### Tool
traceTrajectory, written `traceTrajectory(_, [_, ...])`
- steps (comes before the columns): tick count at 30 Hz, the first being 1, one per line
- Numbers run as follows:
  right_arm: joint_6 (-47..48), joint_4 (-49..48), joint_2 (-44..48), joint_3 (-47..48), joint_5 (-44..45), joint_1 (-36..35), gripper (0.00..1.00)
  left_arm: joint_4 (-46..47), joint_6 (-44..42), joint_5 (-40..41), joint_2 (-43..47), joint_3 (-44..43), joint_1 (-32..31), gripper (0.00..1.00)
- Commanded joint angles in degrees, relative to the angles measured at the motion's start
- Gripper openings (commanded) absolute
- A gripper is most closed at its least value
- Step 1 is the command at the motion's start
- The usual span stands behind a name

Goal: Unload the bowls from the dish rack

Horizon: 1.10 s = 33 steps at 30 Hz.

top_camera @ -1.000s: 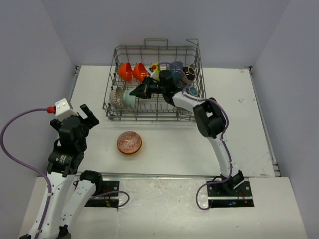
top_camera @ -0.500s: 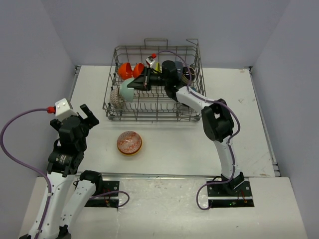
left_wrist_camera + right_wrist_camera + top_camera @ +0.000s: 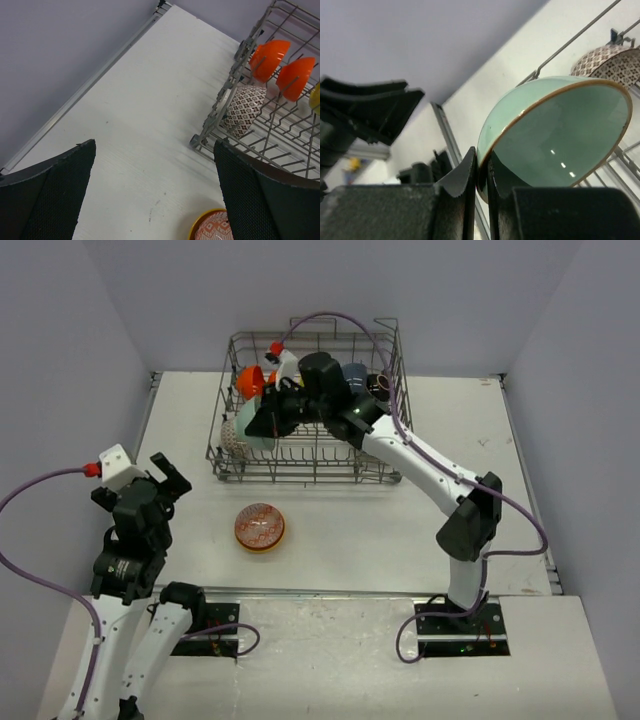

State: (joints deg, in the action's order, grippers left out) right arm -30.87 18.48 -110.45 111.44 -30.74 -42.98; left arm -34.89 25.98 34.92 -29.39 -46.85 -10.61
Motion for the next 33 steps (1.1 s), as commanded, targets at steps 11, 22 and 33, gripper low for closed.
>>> traceTrajectory(11, [19.27,39.34,-3.45,15.13,45.07,-24.33,0.0,-3.6,5.66,11.75,5.56,-2.02,1.38,1.0])
traceTrajectory(22, [20.15,45.06,-15.31,20.04,50.25,-28.82,0.0,-5.45,7.51,14.48,7.15,-2.46,1.38,1.0])
traceTrajectory(33, [21.55,47.0,-20.85,22.77,53.86,-31.28,0.0,-5.36,7.33,14.48,6.97,-2.46,1.38,1.0])
